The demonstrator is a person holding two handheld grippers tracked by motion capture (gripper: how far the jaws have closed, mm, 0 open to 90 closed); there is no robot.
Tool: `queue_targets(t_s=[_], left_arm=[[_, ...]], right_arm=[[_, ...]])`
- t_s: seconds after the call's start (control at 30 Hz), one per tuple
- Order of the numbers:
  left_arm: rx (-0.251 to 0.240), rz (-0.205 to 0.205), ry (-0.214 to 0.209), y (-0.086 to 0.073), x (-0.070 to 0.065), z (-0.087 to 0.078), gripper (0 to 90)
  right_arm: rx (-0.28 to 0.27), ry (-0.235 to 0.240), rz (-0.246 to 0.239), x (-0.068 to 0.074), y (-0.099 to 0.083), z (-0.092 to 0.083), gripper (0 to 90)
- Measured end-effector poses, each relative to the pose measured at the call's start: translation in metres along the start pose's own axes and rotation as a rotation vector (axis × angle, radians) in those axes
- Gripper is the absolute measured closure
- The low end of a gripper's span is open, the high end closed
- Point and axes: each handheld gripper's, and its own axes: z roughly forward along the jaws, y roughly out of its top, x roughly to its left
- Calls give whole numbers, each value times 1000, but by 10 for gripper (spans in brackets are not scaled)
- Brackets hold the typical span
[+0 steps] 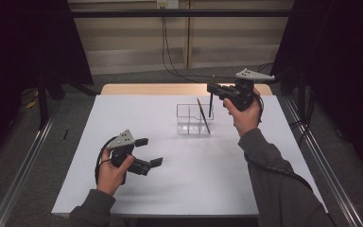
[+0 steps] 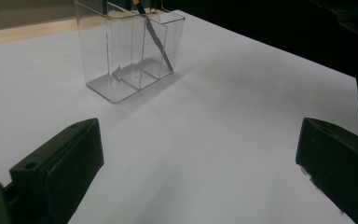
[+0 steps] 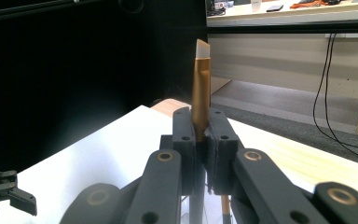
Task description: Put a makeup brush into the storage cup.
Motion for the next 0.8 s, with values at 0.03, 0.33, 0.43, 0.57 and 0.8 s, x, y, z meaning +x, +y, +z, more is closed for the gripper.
queue_targets(t_s=[0.03, 0.33, 0.43, 0.57, 0.8], left_arm=[[1, 3, -2, 0, 0, 0, 5], [2, 9, -5, 1, 0, -1, 5], [3, 10, -5, 1, 1, -1, 5], [2, 6, -3, 0, 0, 0, 6], [7, 9, -3, 0, 1, -1, 6]], right_arm=[[3, 1, -4, 0, -1, 1, 847], [19, -14, -11, -5, -8, 6, 847], [16, -17, -18, -6, -7, 7, 847], [17, -26, -20, -7, -6, 9, 847], [18, -31, -21, -11, -9, 15, 847]])
